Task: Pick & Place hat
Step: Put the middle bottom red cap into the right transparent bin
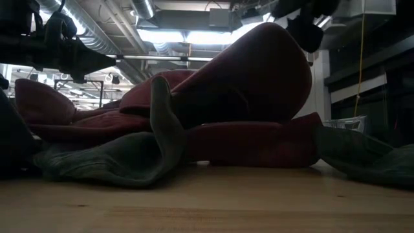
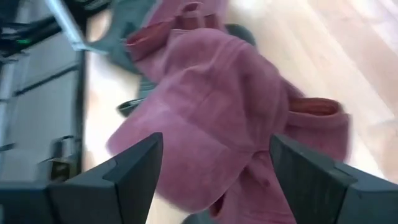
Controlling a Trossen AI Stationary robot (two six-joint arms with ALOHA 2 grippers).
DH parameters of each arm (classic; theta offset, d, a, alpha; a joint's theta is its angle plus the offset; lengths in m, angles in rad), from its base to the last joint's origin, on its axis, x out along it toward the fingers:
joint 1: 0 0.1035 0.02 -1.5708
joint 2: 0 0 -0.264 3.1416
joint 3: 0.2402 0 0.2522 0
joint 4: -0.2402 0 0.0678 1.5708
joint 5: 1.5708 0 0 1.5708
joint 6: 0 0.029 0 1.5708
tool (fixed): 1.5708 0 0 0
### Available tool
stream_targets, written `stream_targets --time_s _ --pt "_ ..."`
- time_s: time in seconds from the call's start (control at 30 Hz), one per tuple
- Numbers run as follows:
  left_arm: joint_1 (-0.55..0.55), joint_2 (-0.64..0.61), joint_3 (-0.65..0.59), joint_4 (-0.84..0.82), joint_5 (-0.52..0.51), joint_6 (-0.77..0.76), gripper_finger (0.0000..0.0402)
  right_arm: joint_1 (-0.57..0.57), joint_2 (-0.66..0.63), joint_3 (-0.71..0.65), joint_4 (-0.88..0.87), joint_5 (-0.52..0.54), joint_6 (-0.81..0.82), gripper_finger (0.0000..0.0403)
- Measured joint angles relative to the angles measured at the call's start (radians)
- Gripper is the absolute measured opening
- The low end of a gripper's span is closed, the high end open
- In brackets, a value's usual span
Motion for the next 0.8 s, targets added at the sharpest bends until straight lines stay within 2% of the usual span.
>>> stream_targets --time_s 0.2,0.5,0.8 --pt "0.0 0.0 0.0 0.0 0.0 0.0 0.0004 -0.038 0.173 0.15 -0.032 0.001 0.108 0.0291" --pt "0.0 0.0 0.0 0.0 0.0 0.0 0.0004 -0.088 0.432 0.372 -0.082 0.002 0.161 0.0291" --pt "0.0 0.0 0.0 0.0 0.0 0.0 0.0004 -0.133 0.552 0.537 -0.298 0.03 0.194 0.0291"
